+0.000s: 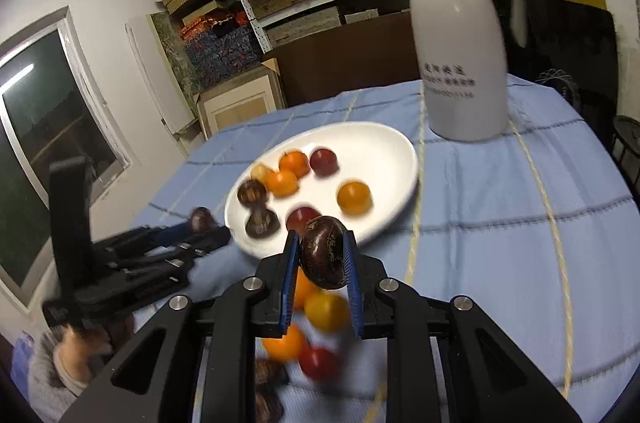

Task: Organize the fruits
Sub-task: 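Carry a dark brown fruit to the plate with the left tool while the right tool carries another, then grasp the large orange with the left tool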

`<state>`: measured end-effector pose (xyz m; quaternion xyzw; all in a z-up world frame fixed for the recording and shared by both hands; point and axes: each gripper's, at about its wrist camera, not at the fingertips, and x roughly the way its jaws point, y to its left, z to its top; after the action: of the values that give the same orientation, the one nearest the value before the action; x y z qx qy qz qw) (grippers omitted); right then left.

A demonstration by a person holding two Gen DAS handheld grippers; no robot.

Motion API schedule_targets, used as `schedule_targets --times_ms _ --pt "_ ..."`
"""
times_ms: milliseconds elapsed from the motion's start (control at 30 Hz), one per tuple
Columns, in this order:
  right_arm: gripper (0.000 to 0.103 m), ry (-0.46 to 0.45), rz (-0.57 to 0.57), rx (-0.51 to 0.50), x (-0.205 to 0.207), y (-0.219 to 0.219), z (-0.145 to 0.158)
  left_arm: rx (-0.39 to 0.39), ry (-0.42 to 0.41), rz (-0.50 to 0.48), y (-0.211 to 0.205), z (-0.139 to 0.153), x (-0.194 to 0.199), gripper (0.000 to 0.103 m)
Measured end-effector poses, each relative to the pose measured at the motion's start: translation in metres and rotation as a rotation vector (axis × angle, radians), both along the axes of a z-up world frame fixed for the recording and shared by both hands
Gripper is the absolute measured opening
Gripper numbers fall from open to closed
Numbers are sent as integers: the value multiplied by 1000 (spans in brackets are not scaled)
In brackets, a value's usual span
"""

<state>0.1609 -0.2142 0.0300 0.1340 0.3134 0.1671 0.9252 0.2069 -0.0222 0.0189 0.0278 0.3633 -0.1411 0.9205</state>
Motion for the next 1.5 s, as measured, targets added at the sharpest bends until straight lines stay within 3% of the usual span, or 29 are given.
schedule_targets --times_ms 167,367,500,633,700,767,1000,1167,1500 --pt "22 55 12 55 54 14 -11 -32 30 14 -11 -9 48 41" --pt "22 96 11 37 94 24 -26 -44 73 24 -13 -25 85 41" --pt "28 140 24 87 105 22 -35 -40 66 20 -17 -30 89 67" --pt "31 130 9 90 97 17 -30 -39 52 32 -15 -26 83 76" --pt "32 120 10 83 87 16 -26 -58 46 50 -8 -23 74 87" --pt "40 105 1 71 75 12 -23 -56 34 76 -1 -21 62 89" --pt "51 101 -36 57 25 -3 -34 -52 29 119 17 -26 14 93" --pt "67 110 -50 56 0 -10 -46 -10 16 81 4 -30 -16 95" --pt "71 151 -111 147 -2 -35 -54 54 57 0 -43 -46 -19 95"
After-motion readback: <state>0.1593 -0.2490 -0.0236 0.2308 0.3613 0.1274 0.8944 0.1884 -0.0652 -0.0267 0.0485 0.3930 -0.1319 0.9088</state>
